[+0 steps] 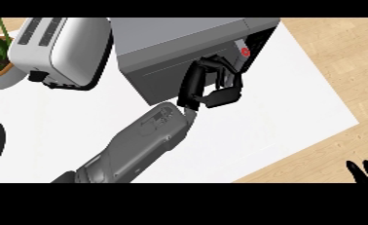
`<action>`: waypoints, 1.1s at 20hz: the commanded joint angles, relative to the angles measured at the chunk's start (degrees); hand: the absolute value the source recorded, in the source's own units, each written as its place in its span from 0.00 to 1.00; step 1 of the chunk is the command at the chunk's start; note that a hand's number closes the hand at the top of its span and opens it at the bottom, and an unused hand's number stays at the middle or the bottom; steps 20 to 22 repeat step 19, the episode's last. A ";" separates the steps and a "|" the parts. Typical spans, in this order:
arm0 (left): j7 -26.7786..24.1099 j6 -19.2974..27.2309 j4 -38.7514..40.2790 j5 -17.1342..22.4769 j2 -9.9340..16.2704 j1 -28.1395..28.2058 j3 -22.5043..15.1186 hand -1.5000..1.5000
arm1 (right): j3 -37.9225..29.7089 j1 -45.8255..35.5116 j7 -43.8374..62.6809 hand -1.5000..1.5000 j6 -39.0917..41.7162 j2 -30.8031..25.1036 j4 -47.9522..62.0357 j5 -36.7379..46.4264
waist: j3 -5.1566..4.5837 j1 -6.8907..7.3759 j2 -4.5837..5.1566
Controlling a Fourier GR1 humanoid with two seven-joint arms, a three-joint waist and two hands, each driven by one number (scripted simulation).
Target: Pick up the milk, place it into the microwave and close the microwave
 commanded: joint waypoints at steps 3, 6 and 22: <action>0.14 -1.02 5.67 1.59 -0.45 -5.28 1.98 1.00 | -0.45 0.93 0.26 0.00 1.10 -0.85 -1.83 -2.78 | 0.05 -1.14 1.00; -0.91 -0.88 5.25 2.52 -0.45 -5.19 1.30 1.00 | 0.03 1.37 0.52 0.00 1.83 -1.02 -1.35 -4.08 | 0.15 -1.10 1.09; -2.60 -1.02 7.27 5.27 -0.47 -6.35 0.99 1.00 | -1.19 3.51 2.23 0.00 2.95 -3.45 -4.77 -7.14 | 0.06 -1.93 1.12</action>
